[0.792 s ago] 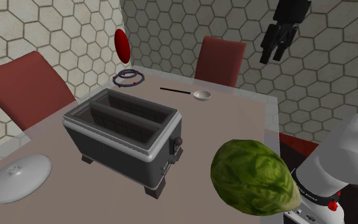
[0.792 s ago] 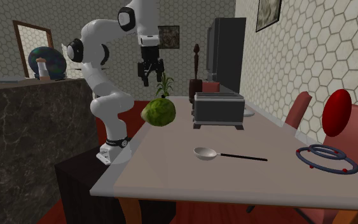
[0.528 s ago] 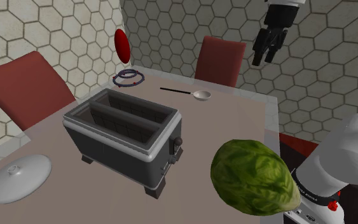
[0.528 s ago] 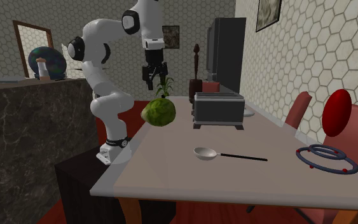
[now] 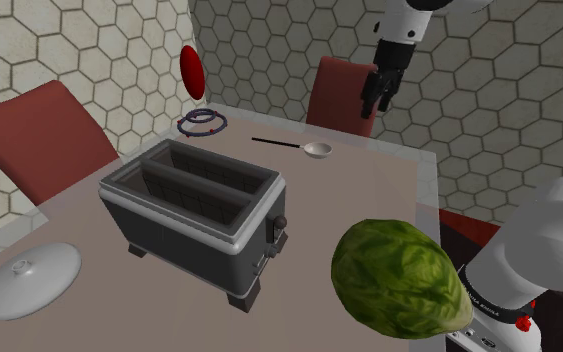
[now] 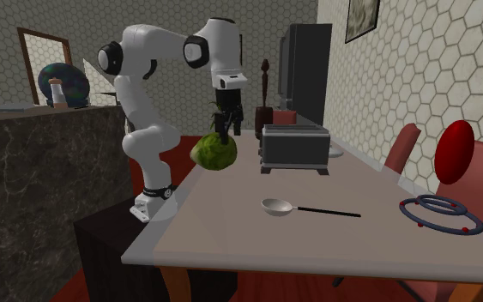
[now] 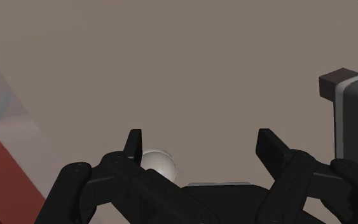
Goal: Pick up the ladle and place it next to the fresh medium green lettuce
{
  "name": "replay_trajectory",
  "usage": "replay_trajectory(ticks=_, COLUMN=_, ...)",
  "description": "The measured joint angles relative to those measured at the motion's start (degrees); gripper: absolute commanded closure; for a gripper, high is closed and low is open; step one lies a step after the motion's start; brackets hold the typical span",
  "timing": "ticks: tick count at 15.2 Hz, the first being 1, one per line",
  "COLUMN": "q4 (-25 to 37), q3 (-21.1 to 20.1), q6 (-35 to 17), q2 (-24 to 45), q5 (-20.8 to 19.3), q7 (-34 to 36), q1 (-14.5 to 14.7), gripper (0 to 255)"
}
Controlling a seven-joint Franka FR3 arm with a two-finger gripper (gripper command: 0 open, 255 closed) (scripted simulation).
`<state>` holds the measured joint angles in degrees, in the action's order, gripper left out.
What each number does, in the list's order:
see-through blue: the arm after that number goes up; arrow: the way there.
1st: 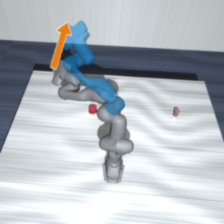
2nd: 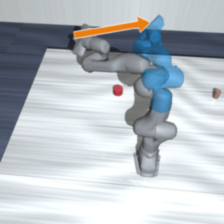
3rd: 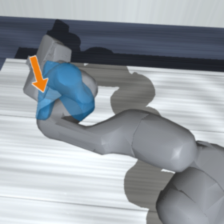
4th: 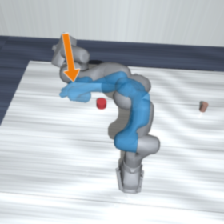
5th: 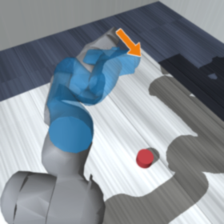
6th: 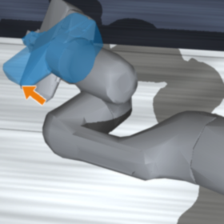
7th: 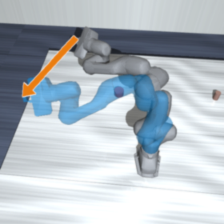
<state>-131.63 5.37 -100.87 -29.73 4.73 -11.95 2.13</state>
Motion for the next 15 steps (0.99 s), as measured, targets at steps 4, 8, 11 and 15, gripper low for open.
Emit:
replay_trajectory(ticks=4, q4=1.9, q3=0.6, q6=-6.7, q2=8.0, q5=0.6, q7=-3.6, q1=1.1, gripper=0)
replay_trajectory(ticks=8, q4=5.0, q3=0.8, q6=-12.1, q2=15.7, q5=1.7, q7=-6.9, q1=2.3, gripper=0)
replay_trajectory(ticks=11, q4=8.3, q3=1.0, q6=-15.5, q2=21.9, q5=2.6, q7=-9.7, q1=2.9, gripper=0)
replay_trajectory(ticks=15, q4=13.2, q3=0.8, q6=-19.2, q2=29.9, q5=3.9, q7=-13.2, q1=3.5, gripper=0)
